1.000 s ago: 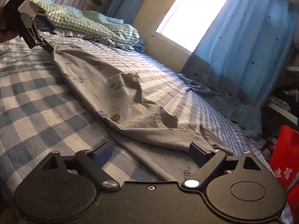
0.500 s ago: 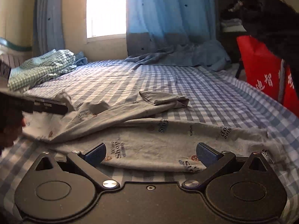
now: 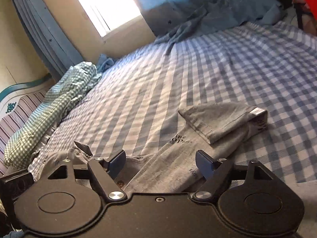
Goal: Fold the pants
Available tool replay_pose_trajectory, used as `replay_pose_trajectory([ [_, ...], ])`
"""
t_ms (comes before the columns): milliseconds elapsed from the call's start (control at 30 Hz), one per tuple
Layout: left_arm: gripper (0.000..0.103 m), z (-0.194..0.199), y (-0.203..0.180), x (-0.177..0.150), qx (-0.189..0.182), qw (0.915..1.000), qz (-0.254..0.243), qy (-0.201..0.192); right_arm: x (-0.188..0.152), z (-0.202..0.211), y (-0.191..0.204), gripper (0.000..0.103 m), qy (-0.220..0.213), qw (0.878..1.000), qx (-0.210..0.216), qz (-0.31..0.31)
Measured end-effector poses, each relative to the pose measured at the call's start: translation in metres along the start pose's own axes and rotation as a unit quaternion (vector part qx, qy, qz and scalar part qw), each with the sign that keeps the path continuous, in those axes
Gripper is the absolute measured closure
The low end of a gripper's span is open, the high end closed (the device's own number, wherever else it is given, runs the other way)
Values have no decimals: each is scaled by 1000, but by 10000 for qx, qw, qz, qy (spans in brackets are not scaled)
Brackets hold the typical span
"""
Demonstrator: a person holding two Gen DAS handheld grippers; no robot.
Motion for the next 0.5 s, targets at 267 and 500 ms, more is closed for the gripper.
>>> replay_pose_trajectory([
  [267, 83, 2, -7, -3, 131, 9996, -265, 35, 85, -16, -54, 25, -630, 9876, -1437, -81],
  [500, 84, 3, -7, -2, 121, 9996, -253, 36, 140, 22, -55, 16, -1531, 9687, -1953, 76],
])
Point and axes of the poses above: each gripper's, at about its wrist camera, not at the fingertips, and z roughly against the way its jaws point, y to its left, x to its top, the point moved 8 cm from there along -z, roughly the way its jaws point, and after that the axes turned 9 degrees about y, right-handed, at the moved point
